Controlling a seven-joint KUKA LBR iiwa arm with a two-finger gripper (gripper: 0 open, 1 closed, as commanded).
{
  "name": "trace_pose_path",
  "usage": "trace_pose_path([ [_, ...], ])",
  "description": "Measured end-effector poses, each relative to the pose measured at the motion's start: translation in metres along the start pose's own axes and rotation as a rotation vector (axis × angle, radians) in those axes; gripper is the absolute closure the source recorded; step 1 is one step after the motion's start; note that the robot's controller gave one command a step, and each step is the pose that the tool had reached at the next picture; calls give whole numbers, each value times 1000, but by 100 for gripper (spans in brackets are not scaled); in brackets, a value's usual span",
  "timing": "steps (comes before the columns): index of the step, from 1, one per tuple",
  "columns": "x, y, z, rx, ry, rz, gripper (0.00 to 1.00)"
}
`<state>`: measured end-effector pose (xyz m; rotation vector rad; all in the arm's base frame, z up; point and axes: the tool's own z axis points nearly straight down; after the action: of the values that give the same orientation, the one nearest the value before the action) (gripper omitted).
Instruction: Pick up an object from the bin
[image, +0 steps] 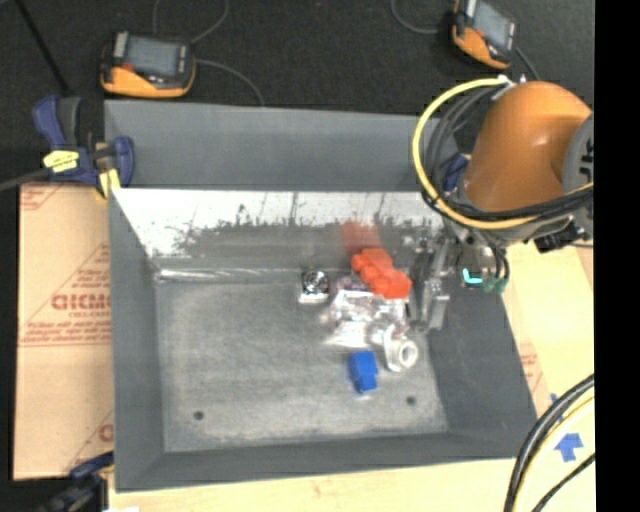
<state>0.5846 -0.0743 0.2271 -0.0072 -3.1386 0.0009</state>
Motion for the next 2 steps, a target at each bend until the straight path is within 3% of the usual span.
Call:
trace_pose_path([
  [1,-41,-10,-76,3,-14,-188,0],
  [2,-30,-7,24,0,-3,-588,0],
])
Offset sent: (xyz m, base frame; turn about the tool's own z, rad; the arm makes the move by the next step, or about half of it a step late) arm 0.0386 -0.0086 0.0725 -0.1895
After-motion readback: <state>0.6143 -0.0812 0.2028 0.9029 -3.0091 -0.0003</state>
